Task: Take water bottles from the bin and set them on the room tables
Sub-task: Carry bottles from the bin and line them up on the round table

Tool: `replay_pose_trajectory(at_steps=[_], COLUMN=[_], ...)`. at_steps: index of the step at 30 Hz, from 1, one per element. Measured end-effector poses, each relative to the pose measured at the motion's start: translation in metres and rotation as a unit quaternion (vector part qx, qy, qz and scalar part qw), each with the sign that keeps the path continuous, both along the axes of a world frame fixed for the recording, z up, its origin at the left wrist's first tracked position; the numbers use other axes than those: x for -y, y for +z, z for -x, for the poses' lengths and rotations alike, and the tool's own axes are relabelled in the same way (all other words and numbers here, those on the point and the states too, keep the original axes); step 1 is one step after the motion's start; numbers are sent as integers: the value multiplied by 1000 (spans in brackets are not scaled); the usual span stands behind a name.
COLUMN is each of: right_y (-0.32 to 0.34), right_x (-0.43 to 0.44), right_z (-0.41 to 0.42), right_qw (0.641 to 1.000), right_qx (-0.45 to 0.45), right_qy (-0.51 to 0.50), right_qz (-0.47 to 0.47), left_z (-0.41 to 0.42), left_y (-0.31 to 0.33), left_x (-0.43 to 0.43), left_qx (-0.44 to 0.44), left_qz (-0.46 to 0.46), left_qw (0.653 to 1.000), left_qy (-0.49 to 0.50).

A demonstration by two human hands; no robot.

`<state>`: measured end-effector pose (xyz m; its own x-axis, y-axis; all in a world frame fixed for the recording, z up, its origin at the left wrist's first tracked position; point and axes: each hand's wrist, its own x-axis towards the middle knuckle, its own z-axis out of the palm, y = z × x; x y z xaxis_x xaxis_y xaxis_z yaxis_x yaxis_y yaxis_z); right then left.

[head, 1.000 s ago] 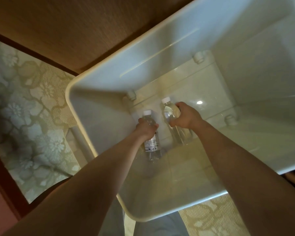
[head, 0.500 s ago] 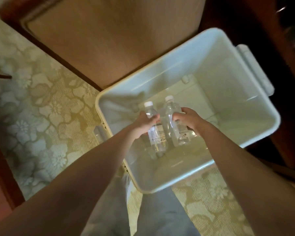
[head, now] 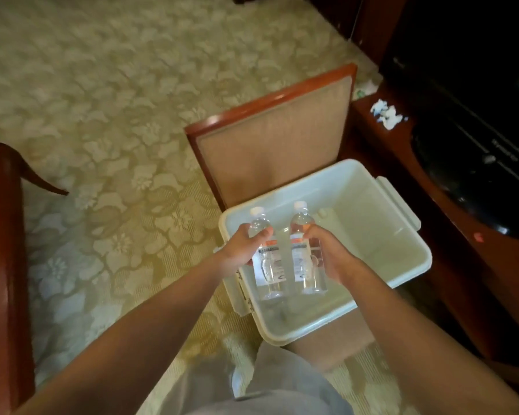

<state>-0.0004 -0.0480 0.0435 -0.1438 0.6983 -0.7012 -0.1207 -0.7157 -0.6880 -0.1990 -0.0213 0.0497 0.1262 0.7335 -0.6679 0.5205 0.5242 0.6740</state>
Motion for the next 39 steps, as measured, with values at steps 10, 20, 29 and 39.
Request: replay_pose_trajectory(at_steps=[10, 20, 29, 39], right_y=[80, 139, 164, 158], right_x=[17, 62, 87, 43], right_z=[104, 248, 368, 459], right_qw=[995, 982, 969, 955], right_qx=[17, -62, -86, -88], right_qy=[48, 98, 144, 215], right_qz=[-88, -150, -180, -187], left_z=[105, 243, 345, 421], left_y=[78, 130, 171, 171], left_x=[40, 116, 183, 166], left_qx=[120, 255, 266, 283], left_qz=[-79, -87, -116, -174], left_qw=[987, 922, 880, 807], left_qy=[66, 277, 376, 488])
